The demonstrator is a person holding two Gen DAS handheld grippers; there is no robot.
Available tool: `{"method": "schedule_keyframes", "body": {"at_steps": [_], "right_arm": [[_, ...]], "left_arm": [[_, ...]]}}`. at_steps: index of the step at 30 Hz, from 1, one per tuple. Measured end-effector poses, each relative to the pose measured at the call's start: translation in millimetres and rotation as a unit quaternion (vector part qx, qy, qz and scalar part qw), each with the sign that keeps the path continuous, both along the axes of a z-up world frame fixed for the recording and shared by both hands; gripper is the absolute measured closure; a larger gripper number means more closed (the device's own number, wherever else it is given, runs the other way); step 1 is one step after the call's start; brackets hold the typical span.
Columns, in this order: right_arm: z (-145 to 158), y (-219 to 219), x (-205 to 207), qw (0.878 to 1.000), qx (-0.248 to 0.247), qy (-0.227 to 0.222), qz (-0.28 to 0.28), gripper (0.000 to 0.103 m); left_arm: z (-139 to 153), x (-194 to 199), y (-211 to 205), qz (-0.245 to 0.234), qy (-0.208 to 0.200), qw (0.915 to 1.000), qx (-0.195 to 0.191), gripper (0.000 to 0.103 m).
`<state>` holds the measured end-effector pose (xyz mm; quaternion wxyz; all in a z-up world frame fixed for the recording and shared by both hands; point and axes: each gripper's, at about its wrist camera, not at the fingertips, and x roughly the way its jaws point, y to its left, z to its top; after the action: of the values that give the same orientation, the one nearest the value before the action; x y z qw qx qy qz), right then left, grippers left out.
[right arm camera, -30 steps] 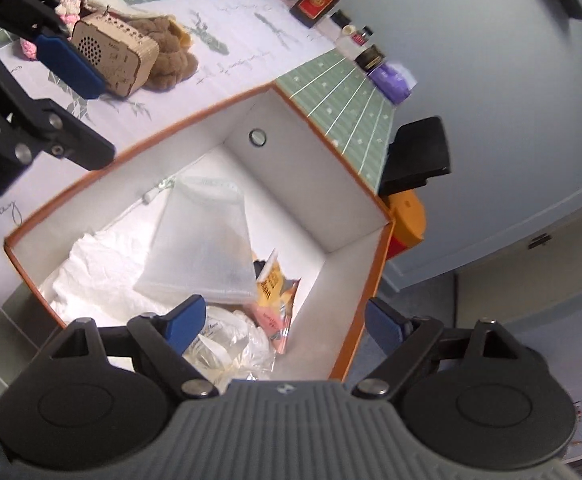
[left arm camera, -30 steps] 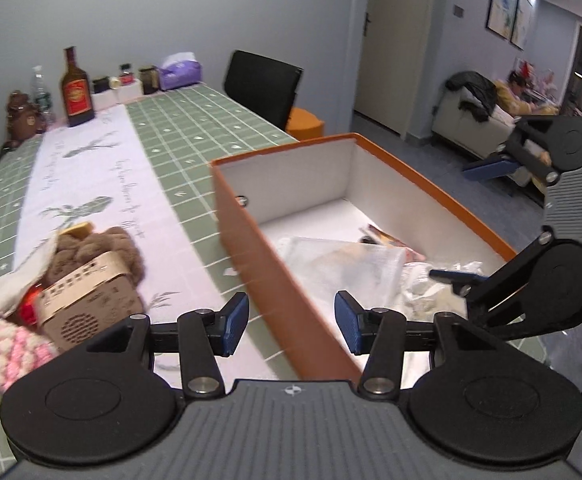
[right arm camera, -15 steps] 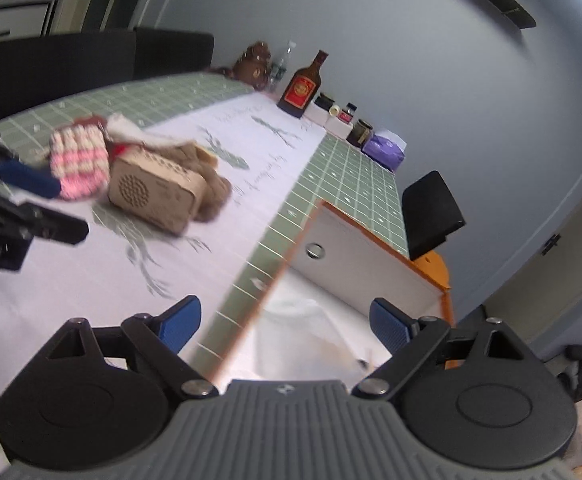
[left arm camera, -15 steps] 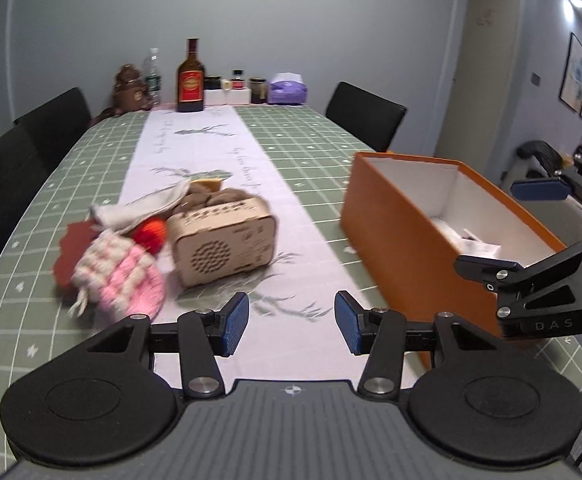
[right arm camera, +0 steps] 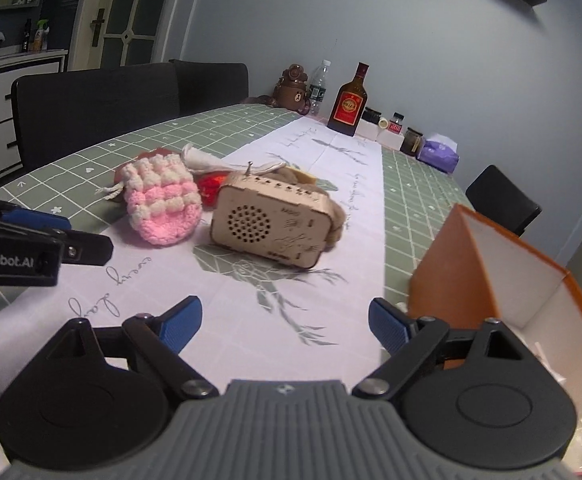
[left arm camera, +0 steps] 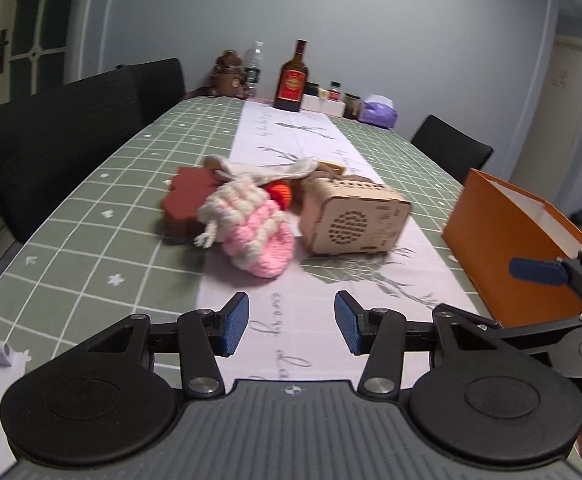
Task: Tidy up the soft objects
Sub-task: 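Withdraw both tools from the box toward the pink crocheted pouch, then close the left tool on the pink crocheted pouch and lift it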
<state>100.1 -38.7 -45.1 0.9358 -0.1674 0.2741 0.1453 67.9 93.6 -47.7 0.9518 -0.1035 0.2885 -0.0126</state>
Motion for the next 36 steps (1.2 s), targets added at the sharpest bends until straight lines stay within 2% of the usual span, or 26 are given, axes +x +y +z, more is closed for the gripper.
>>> {"method": "schedule_keyframes", "body": {"at_steps": [4,10,15,21,24,27,29,30,34,36], "right_arm": [[-11,10,14,1.000,0.009,0.013,0.000,0.017],[-24,21,38,0.999,0.013,0.034,-0.003,0.020],[-23,22,55,0.999,0.022,0.033,-0.008,0.020],[-27,18,71,0.998,0.041,0.048,-0.012,0.020],[-31,20,76,0.997,0.044,0.058,-0.011,0.020],[-35,24,80,0.997,0.049,0.065,-0.007,0.020],[-36,27,81,0.997,0.047,0.066,-0.001,0.020],[-37,29,81,0.997,0.045,0.065,0.002,0.020],[-39,34,82,0.997,0.046,0.067,0.011,0.020],[-37,37,80,0.996,0.050,0.064,0.020,0.025]], "left_arm": [[-3,7,17,0.027,-0.003,0.9995,-0.018,0.044],[-3,37,22,0.037,0.001,0.9982,-0.048,0.027],[-11,70,22,0.070,0.019,0.9964,-0.044,0.027],[-27,97,31,0.103,0.040,0.9920,-0.063,0.027],[-33,106,32,0.102,0.047,0.9906,-0.078,0.027],[-37,109,28,0.095,0.040,0.9923,-0.069,0.035],[-37,109,26,0.084,0.037,0.9934,-0.069,0.065],[-38,109,25,0.077,0.037,0.9934,-0.076,0.069],[-36,103,25,0.082,0.030,0.9934,-0.075,0.075],[-30,95,23,0.091,0.029,0.9937,-0.059,0.076]]}}
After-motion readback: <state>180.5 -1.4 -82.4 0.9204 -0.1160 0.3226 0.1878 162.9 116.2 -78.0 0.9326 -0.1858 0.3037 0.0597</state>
